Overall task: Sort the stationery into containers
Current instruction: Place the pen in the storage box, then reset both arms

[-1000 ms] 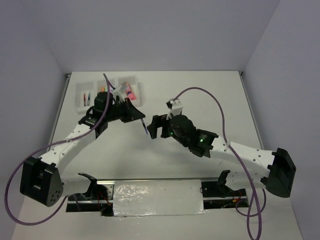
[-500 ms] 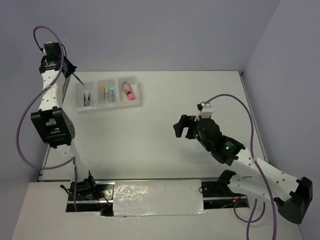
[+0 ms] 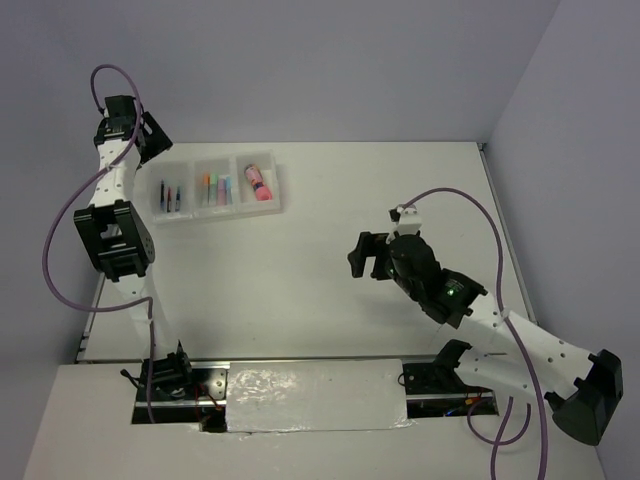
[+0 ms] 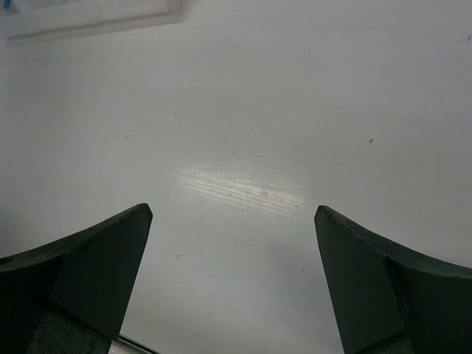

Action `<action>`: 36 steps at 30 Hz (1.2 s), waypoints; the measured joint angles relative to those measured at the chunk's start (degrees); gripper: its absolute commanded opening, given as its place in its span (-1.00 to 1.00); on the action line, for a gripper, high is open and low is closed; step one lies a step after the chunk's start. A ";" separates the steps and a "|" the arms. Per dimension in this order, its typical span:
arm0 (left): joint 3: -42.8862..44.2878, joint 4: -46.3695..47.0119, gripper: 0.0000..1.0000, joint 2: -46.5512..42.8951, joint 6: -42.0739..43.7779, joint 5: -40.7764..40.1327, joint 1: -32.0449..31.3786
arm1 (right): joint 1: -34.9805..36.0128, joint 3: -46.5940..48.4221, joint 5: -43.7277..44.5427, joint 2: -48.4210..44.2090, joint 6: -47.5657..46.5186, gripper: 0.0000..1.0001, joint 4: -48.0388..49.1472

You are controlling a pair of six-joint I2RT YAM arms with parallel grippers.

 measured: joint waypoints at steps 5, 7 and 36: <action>1.11 -1.33 0.99 0.68 0.09 1.18 0.20 | 0.00 2.03 -0.17 1.95 -0.37 0.99 -0.96; 1.51 -1.55 0.99 0.02 0.07 2.23 0.26 | 0.00 3.02 -0.15 2.14 -0.42 0.99 -1.46; -69.59 -5.31 0.99 -101.29 4.46 11.82 -9.53 | -0.11 23.41 15.19 -16.70 -9.22 1.00 -33.73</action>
